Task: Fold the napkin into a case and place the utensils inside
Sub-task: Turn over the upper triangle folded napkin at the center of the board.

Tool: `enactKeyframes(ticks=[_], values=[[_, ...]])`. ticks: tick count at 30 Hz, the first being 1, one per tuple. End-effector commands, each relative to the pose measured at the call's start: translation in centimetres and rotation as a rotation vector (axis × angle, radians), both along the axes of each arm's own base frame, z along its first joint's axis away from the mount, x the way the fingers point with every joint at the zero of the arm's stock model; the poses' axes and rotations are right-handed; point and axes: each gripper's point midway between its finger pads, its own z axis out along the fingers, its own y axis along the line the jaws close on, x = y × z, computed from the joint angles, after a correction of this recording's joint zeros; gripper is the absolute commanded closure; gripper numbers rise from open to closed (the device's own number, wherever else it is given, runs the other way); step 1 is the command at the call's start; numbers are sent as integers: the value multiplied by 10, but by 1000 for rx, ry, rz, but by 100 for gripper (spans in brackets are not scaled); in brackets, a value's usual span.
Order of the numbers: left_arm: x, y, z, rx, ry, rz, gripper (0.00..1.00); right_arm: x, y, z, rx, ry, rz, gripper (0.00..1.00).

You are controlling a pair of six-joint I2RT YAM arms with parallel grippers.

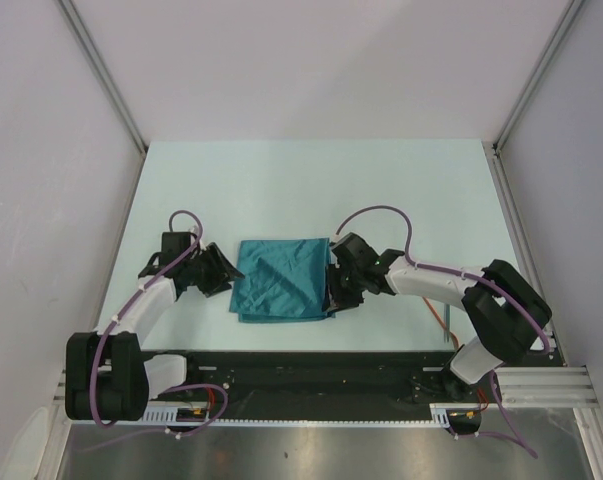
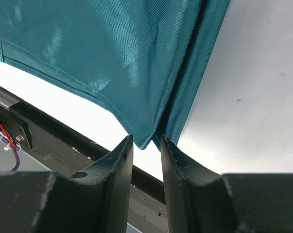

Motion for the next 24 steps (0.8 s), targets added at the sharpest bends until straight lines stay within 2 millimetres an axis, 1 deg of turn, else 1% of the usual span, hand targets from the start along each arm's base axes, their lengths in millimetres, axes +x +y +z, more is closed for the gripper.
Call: enactKeyframes(ticks=[1, 8, 14, 18, 21, 22, 24], values=[[-1, -3, 4, -12, -20, -23, 46, 0, 5, 1, 13, -4, -4, 65], [-1, -3, 8, -8, -25, -26, 47, 0, 15, -2, 43, 12, -2, 67], [-1, -3, 9, -7, -28, -30, 46, -5, 9, -8, 19, 25, -7, 66], [-1, -3, 8, -11, -22, -28, 46, -4, 5, -10, 2, 22, -18, 68], [-1, -2, 6, -4, -14, -23, 43, -4, 4, -11, -7, 23, -27, 76], [-2, -2, 5, -3, -6, -21, 43, -3, 4, -11, -9, 20, -27, 81], [-3, -1, 2, 3, 1, -18, 40, -1, 5, -7, -5, 14, -30, 86]])
